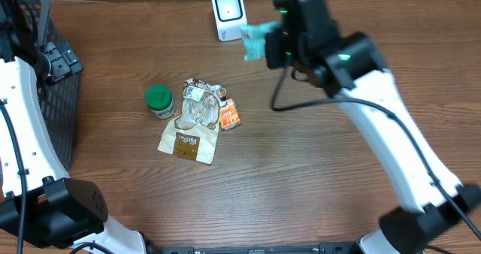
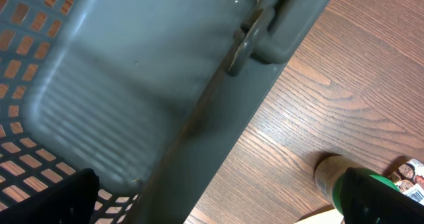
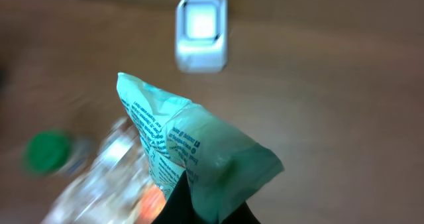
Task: Scan the item barcode
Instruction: 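Lift the teal packet and hold it in front of the scanner, then carry the teal packet right and release it beside the tissue pack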
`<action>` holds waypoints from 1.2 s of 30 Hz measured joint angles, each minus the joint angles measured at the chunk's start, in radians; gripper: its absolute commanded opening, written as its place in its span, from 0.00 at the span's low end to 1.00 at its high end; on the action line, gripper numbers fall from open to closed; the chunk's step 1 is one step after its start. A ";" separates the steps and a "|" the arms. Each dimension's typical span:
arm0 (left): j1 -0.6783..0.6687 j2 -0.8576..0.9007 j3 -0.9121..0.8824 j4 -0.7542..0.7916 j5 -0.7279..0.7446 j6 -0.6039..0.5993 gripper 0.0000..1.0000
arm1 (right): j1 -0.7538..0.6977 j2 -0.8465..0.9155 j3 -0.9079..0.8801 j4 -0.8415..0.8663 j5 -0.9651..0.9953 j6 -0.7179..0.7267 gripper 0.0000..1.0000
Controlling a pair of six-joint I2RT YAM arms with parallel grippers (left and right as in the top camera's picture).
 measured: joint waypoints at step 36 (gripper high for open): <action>0.000 0.000 0.000 0.000 0.000 0.000 1.00 | 0.034 0.700 0.005 1.348 0.398 -1.112 0.04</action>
